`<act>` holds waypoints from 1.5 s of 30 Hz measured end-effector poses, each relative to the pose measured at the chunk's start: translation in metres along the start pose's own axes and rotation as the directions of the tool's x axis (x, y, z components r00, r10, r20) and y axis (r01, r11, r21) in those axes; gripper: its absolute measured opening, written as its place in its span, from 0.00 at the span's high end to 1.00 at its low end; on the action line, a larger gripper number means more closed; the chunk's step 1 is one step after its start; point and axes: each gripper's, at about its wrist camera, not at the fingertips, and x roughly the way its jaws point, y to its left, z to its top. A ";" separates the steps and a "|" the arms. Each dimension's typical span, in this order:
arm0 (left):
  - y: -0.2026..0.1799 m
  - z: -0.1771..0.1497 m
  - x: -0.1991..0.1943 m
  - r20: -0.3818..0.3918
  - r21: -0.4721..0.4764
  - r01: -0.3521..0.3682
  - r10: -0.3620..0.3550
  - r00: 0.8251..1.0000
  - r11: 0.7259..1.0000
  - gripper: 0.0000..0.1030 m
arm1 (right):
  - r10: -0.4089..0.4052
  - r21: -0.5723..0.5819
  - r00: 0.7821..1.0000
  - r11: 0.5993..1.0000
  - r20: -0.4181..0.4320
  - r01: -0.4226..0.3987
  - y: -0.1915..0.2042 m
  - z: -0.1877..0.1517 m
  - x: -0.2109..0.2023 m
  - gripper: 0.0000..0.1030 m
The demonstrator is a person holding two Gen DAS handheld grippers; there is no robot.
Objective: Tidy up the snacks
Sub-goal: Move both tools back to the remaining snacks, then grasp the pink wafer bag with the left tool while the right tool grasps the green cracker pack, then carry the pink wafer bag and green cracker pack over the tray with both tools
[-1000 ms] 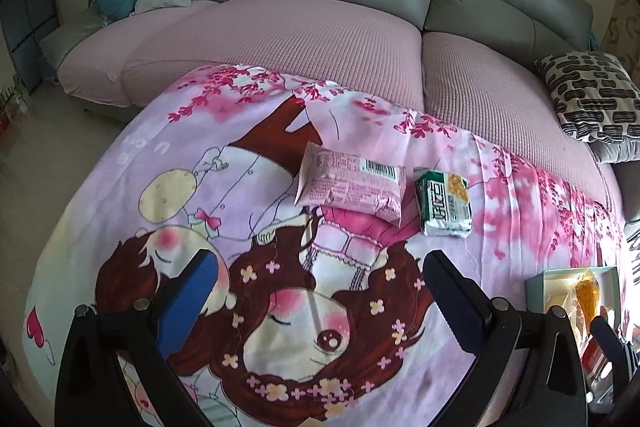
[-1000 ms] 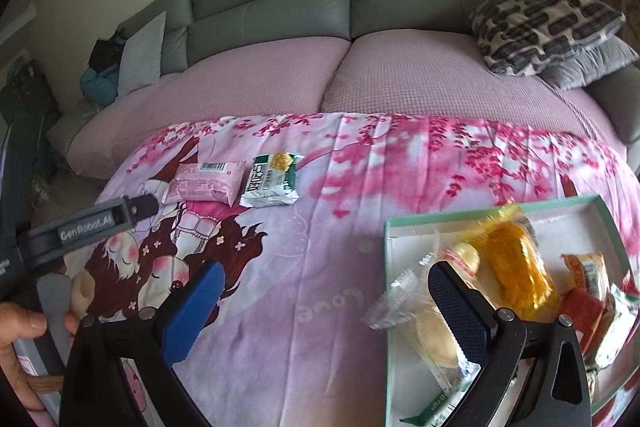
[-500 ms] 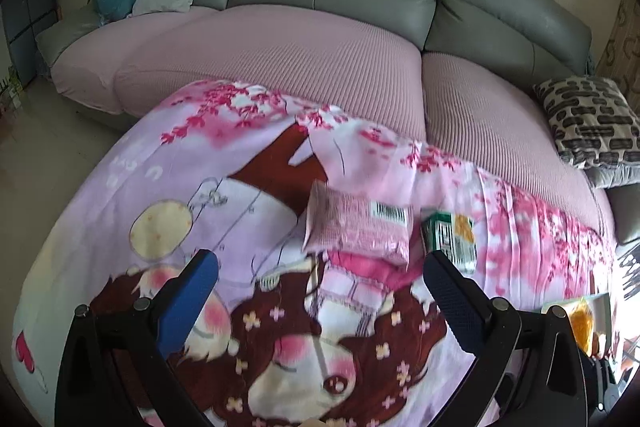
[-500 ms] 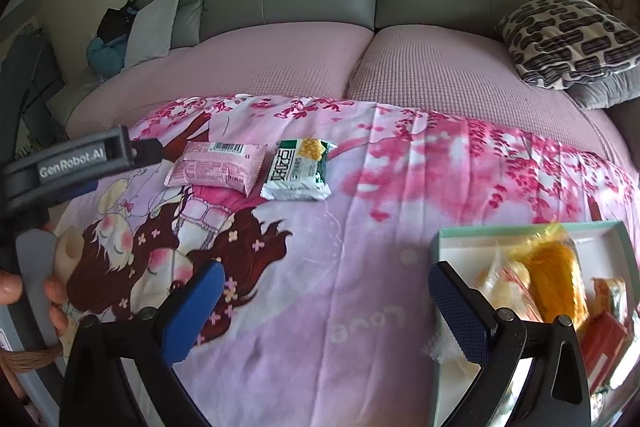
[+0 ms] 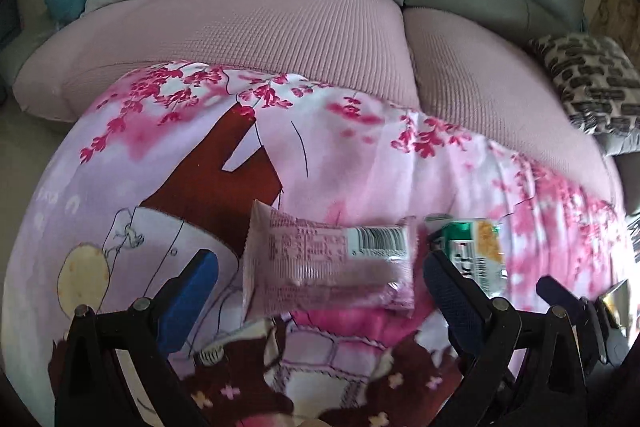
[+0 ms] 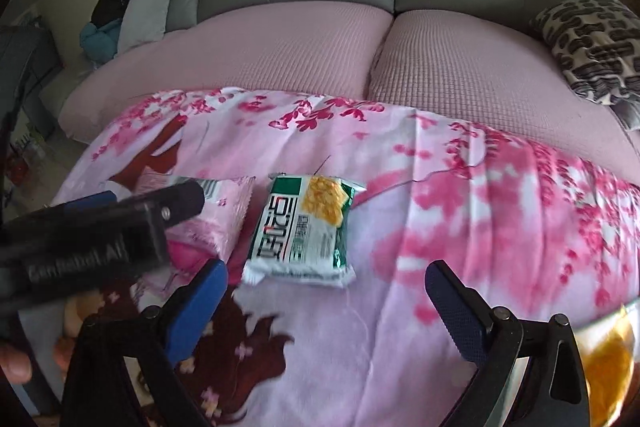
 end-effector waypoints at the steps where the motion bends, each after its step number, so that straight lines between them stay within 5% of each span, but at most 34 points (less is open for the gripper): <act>1: -0.001 0.001 0.005 -0.007 0.006 0.001 -0.001 1.000 1.000 0.01 | 0.003 -0.005 1.000 1.000 -0.007 -0.003 0.002 0.001 0.007 0.02; 9: -0.002 0.000 0.026 -0.038 0.017 0.009 -0.009 0.999 1.000 0.01 | -0.006 -0.035 1.000 0.999 -0.023 0.006 0.008 0.003 0.035 0.09; 13: -0.004 -0.003 0.028 -0.037 0.027 0.005 -0.004 0.999 1.000 0.01 | -0.007 -0.029 1.000 1.000 -0.006 0.007 0.006 0.004 0.033 0.30; 14: -0.005 -0.003 0.028 -0.038 0.029 0.004 -0.003 0.999 1.000 0.07 | -0.007 -0.028 1.000 1.000 -0.002 0.007 0.006 0.004 0.032 0.39; 15: -0.006 -0.005 0.027 -0.034 0.029 0.017 -0.016 0.999 0.999 0.19 | -0.006 -0.030 1.000 1.000 0.002 0.006 0.006 0.004 0.031 0.40; 17: -0.007 -0.005 0.024 -0.029 0.022 0.036 -0.035 0.999 0.999 0.26 | 0.000 -0.030 1.000 1.000 0.000 0.000 0.005 0.004 0.029 0.43; 29: -0.002 -0.032 -0.012 -0.019 -0.059 0.083 -0.084 0.996 0.995 0.31 | 0.006 -0.007 1.000 1.000 0.022 -0.006 0.003 -0.021 -0.021 0.46; 36: -0.012 -0.048 -0.079 0.070 -0.055 0.103 -0.099 0.993 0.993 0.31 | -0.008 0.035 0.998 0.999 0.060 0.006 -0.001 -0.049 -0.083 0.46; 45: -0.048 -0.096 -0.140 0.130 0.018 0.215 -0.216 0.968 0.976 0.31 | -0.066 0.125 0.991 0.991 0.119 0.051 -0.028 -0.104 -0.164 0.46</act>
